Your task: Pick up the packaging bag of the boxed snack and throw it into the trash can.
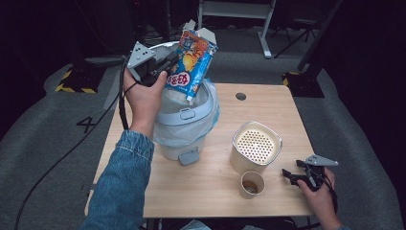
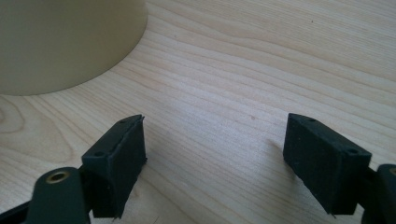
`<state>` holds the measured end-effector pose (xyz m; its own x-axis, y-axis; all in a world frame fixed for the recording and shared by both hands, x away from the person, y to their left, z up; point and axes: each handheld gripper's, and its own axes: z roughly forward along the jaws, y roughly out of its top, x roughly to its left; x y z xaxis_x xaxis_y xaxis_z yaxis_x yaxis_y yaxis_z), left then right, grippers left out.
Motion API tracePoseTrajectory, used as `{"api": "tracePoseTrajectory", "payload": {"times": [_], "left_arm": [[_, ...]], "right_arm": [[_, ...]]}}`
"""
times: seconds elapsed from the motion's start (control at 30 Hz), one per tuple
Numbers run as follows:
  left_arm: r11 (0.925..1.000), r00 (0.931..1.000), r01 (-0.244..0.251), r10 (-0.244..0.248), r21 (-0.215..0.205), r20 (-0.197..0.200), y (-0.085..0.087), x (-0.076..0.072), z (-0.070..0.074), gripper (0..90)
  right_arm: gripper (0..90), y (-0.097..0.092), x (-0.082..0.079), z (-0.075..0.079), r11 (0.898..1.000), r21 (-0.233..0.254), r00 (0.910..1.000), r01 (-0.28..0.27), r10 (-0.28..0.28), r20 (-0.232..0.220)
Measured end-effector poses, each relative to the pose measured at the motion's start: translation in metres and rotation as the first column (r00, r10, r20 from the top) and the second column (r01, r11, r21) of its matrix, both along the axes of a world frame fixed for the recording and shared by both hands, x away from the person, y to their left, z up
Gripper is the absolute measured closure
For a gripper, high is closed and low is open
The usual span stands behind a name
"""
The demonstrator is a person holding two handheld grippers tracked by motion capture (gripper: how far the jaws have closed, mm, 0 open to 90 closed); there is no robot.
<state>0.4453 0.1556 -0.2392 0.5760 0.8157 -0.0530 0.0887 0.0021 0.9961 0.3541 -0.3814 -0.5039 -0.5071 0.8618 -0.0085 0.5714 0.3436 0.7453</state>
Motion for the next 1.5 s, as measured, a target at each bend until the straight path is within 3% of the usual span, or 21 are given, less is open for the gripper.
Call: {"api": "tracePoseTrajectory", "payload": {"times": [0.47, 0.8, 0.9, 0.97, 1.0, 1.2, 1.33, 1.5], "left_arm": [[0.9999, 0.9982, 0.0, 0.001, 0.016, -0.061, 0.001, -0.001, -0.006, 88.4], [0.9992, 0.9973, 0.031, -0.029, 0.025, -0.067, -0.004, -0.004, -0.007, 87.2], [0.9986, 0.9967, 0.05, -0.049, 0.018, -0.065, -0.008, -0.005, -0.008, 77.3], [0.999, 0.9978, 0.036, -0.035, 0.027, -0.057, -0.01, -0.006, -0.007, 59.1], [0.999, 0.9982, 0.028, -0.027, 0.034, -0.055, -0.01, -0.008, -0.007, 54.3], [0.9984, 0.998, 0.024, -0.02, 0.052, -0.06, -0.005, -0.017, -0.002, 47.7], [0.9955, 0.9965, 0.055, -0.05, 0.078, -0.067, -0.001, -0.028, 0.001, 47.0], [0.9843, 0.989, 0.132, -0.123, 0.116, -0.082, 0.002, -0.045, 0.004, 45.8]], "right_arm": [[21.1, 0.0, 0.0, 0.0, 1.0, 0.0, 1.0, 0.0, 0.0, 0.0], [21.1, 0.0, 0.0, 0.0, 1.0, 0.0, 1.0, 0.0, 0.0, 0.0], [21.1, 0.0, 0.0, 0.0, 1.0, 0.0, 1.0, 0.0, 0.0, 0.0], [21.1, 0.0, 0.0, 0.0, 1.0, 0.0, 1.0, 0.0, 0.0, 0.0], [21.1, 0.0, 0.0, 0.0, 1.0, 0.0, 1.0, 0.0, 0.0, 0.0], [21.1, 0.0, 0.0, 0.0, 1.0, 0.0, 1.0, 0.0, 0.0, 0.0], [21.1, 0.0, 0.0, 0.0, 1.0, 0.0, 1.0, 0.0, 0.0, 0.0], [21.1, 0.0, 0.0, 0.0, 1.0, 0.0, 1.0, 0.001, -0.001, -0.001]]}}
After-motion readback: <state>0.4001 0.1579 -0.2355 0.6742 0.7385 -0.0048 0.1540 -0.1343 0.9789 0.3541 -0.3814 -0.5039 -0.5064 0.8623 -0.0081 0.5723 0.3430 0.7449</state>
